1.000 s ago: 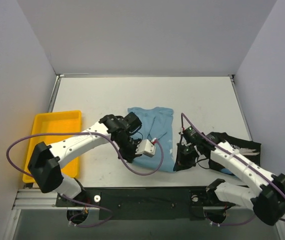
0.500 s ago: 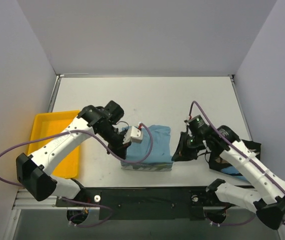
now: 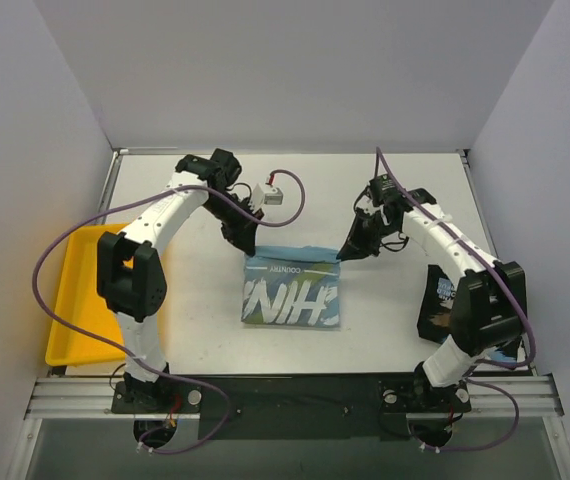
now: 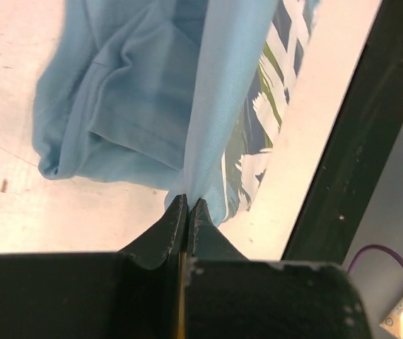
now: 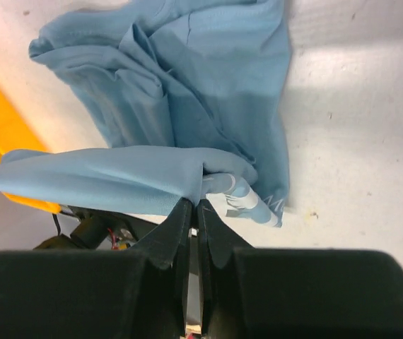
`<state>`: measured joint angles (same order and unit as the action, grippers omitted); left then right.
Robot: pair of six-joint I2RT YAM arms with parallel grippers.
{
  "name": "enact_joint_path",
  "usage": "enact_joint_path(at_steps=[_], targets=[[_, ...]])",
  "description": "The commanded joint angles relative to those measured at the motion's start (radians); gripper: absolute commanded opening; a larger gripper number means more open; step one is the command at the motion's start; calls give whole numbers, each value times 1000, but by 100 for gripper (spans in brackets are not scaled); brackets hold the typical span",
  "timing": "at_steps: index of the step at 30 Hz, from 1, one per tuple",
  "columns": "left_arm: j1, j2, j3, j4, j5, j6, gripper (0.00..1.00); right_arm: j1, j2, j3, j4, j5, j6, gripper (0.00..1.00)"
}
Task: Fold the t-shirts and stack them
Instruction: Fold the long partially folded tshirt into a neat square, then smooth out wrinkles on the folded tshirt
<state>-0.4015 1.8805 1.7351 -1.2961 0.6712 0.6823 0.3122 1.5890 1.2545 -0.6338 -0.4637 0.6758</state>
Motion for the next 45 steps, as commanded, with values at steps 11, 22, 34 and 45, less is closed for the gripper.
enact_joint_path(at_steps=[11, 22, 34, 45], targets=[[38, 258, 234, 81, -76, -87, 0, -59, 273, 181, 48, 122, 11, 0], [41, 287, 158, 208, -212, -182, 21, -67, 430, 286, 88, 120, 27, 3], [55, 99, 163, 392, -207, -415, 34, -35, 252, 281, 48, 277, -136, 32], [-42, 92, -207, 606, -143, -441, 4, 39, 411, 255, 151, 137, -105, 0]])
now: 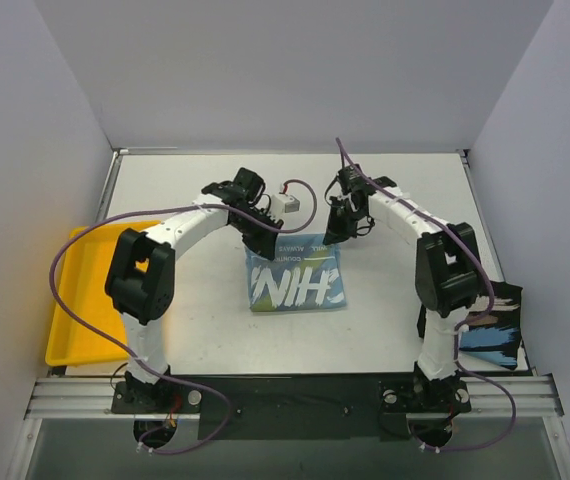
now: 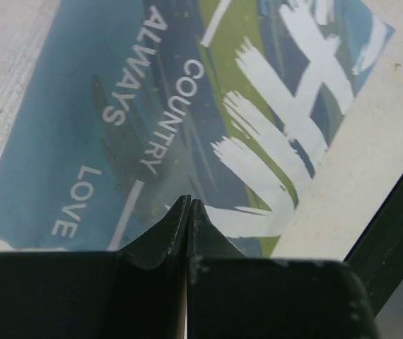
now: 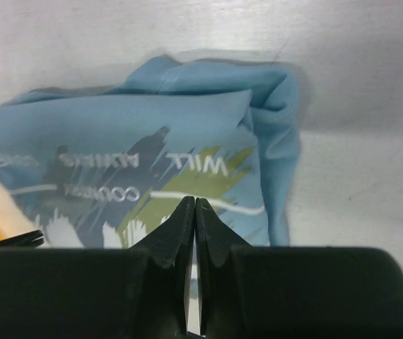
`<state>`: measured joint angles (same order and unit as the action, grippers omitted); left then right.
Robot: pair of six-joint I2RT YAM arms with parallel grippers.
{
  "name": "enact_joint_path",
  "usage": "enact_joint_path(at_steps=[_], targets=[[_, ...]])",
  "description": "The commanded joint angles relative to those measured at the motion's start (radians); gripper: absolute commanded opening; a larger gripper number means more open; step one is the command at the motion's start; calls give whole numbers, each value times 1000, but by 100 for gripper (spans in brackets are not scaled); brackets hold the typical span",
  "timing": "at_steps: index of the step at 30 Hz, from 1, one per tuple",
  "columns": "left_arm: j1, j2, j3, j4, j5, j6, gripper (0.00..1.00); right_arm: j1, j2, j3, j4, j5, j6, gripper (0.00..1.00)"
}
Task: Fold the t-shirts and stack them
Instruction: Smooth out wrinkles on the folded tshirt
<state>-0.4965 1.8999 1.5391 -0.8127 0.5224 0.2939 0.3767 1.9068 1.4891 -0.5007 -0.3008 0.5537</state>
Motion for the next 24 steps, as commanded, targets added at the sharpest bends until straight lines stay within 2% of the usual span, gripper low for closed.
enact_joint_path(at_steps=[1, 8, 11, 17, 19, 21, 24], targets=[[64, 100, -10, 135, 1, -65, 4, -30, 119, 39, 16, -26, 20, 0], [131, 188, -5, 158, -33, -41, 4, -67, 215, 71, 19, 0, 15, 0], [127, 170, 33, 118, 2, -18, 9, -67, 210, 79, 7, -14, 9, 0], [122, 47, 87, 17, 13, 24, 11, -39, 16, 71, -56, 80, -38, 0], [107, -14, 52, -9, 54, 22, 11, -9, -80, 10, -56, 104, -38, 0], [75, -87, -46, 13, 95, 2, 11, 34, -155, -79, -44, 89, -20, 0], [13, -153, -215, 30, 158, -19, 14, 96, -204, -231, 10, -46, 18, 0]])
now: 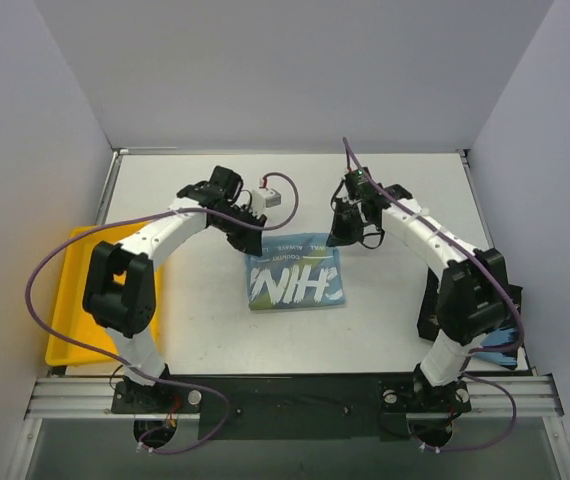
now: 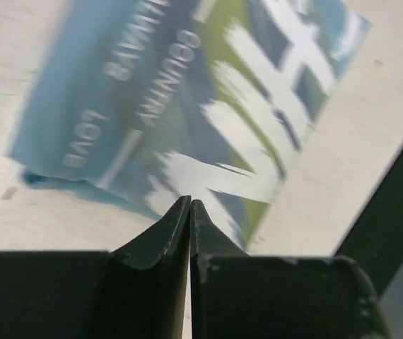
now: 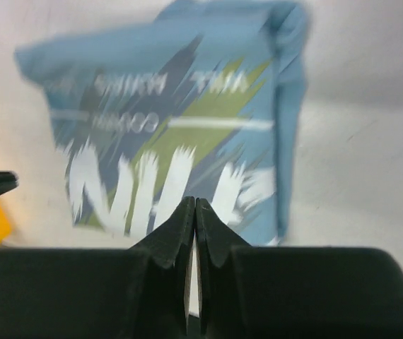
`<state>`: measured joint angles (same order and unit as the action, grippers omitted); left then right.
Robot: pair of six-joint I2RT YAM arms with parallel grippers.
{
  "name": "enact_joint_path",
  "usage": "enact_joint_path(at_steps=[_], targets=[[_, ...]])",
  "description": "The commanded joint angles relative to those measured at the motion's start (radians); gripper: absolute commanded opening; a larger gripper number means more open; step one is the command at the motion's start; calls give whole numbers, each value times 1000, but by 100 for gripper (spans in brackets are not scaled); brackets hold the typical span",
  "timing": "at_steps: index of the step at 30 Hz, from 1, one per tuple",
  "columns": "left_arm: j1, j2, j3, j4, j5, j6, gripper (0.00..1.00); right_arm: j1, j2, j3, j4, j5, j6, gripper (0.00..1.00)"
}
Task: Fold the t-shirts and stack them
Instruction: Smooth out wrinkles on the folded tshirt
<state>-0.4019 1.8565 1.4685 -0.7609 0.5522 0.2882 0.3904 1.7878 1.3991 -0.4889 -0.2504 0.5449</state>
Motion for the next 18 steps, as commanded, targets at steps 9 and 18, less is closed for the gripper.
enact_joint_path(at_steps=[9, 18], targets=[[-107, -45, -352, 126, 15, -72, 14, 105, -62, -432, 184, -138, 141, 0], [-106, -98, -315, 39, 23, 8, 18, 42, -189, -453, 93, -79, 70, 7]])
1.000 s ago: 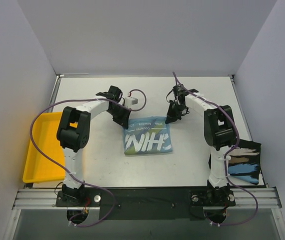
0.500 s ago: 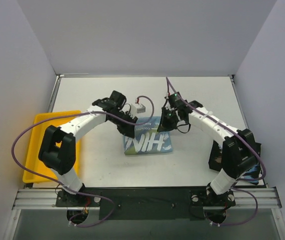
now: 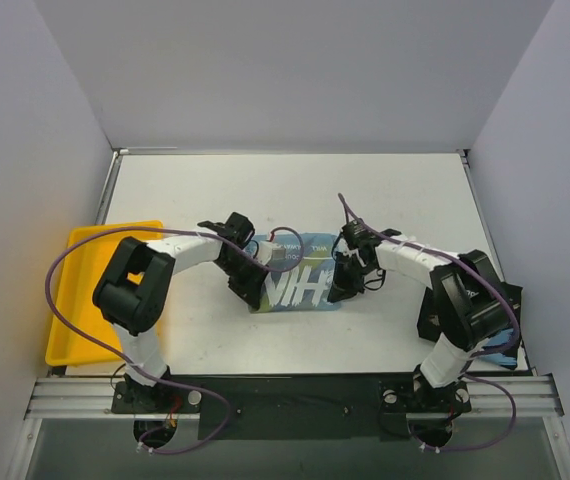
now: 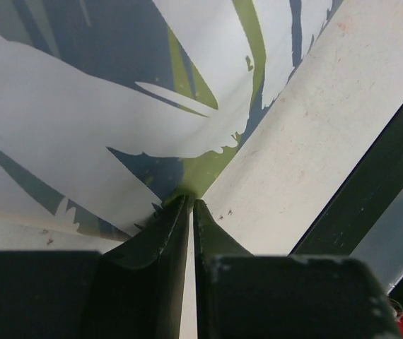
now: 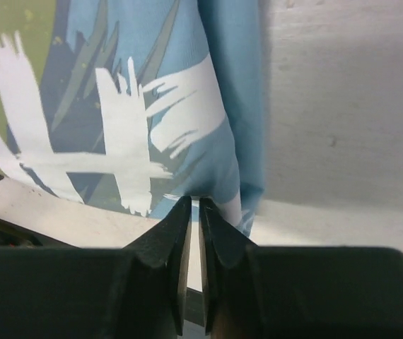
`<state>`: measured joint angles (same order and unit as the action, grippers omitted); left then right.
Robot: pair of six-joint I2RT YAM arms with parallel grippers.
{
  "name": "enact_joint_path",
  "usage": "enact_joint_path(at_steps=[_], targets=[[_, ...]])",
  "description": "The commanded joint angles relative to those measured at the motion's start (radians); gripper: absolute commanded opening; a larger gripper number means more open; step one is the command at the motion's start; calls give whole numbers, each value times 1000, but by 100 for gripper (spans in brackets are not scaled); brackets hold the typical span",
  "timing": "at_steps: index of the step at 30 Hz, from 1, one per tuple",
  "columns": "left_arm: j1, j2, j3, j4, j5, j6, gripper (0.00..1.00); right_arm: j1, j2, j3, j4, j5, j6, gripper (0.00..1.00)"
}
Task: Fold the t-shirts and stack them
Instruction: Smooth out wrinkles on the folded tshirt
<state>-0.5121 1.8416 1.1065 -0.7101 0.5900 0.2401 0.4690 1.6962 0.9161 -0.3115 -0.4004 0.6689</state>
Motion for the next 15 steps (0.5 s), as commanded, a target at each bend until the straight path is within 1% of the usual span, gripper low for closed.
enact_joint_path(at_steps=[1, 2, 3, 4, 5, 6, 7, 9, 10, 12, 15], targets=[[4, -108, 73, -43, 0, 68, 22, -44, -130, 50, -106, 84, -58, 22], [6, -122, 87, -61, 40, 77, 24, -65, -141, 67, -110, 89, -69, 32], [6, -145, 107, -77, 51, 77, 26, -73, -157, 76, -112, 106, -75, 45], [12, -156, 113, -74, 60, 70, 27, -95, -158, 95, -110, 113, -87, 50], [29, -171, 108, -43, 57, 27, 30, -110, -139, 110, -112, 133, -92, 56], [46, -179, 95, -22, 53, 2, 32, -116, -120, 139, -115, 126, -110, 59], [76, -179, 90, 19, 51, -39, 36, -125, -71, 161, -118, 115, -120, 69], [107, -159, 79, 55, 28, -71, 40, -136, 11, 211, -115, 95, -147, 70], [113, -145, 79, 63, 4, -79, 40, -138, 60, 240, -112, 89, -160, 70], [129, -111, 81, 72, 2, -96, 40, -138, 121, 269, -98, 80, -183, 70], [135, -65, 85, 93, 16, -119, 42, -147, 169, 268, -43, 20, -187, 69]])
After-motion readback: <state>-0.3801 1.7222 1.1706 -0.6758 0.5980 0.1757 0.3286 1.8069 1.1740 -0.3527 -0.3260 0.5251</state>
